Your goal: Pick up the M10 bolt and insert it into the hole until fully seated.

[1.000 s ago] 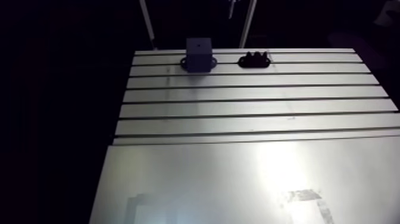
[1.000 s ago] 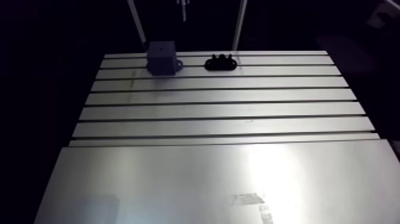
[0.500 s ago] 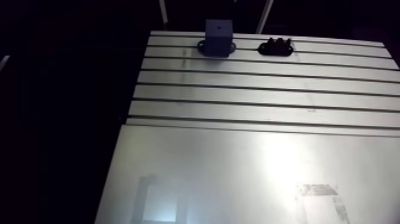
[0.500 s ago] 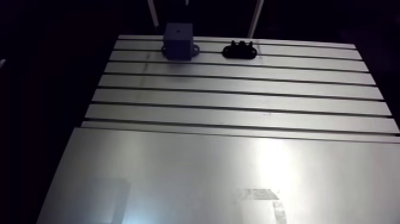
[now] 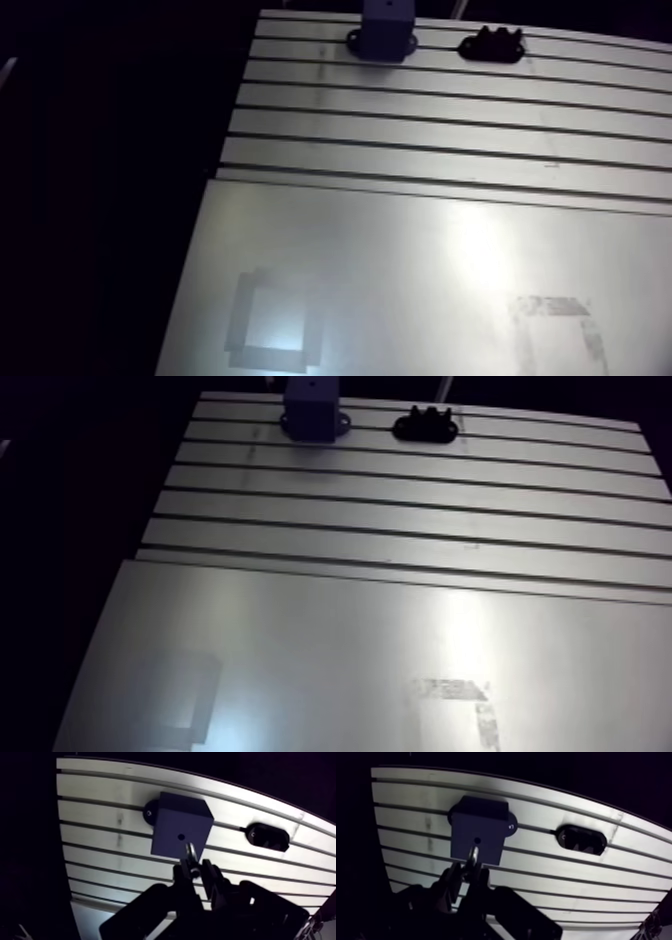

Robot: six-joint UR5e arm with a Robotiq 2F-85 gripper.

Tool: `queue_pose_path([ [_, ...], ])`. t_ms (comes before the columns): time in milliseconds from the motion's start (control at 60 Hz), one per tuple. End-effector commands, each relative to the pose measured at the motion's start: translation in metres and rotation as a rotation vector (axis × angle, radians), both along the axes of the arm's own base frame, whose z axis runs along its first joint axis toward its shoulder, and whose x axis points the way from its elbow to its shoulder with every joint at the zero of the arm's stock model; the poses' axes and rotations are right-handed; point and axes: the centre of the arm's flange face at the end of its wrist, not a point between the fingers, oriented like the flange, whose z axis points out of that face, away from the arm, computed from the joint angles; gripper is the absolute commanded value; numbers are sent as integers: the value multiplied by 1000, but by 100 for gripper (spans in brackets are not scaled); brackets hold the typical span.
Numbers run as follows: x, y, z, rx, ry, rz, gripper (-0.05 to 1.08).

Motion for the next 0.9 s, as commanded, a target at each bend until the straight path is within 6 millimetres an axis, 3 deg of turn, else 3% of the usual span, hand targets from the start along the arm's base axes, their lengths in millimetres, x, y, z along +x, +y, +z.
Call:
queue_pose_path([
  [17,-3,-5,-10,0,-10,6,108],
  [900,1,-10,-29,8,-44,10,108],
])
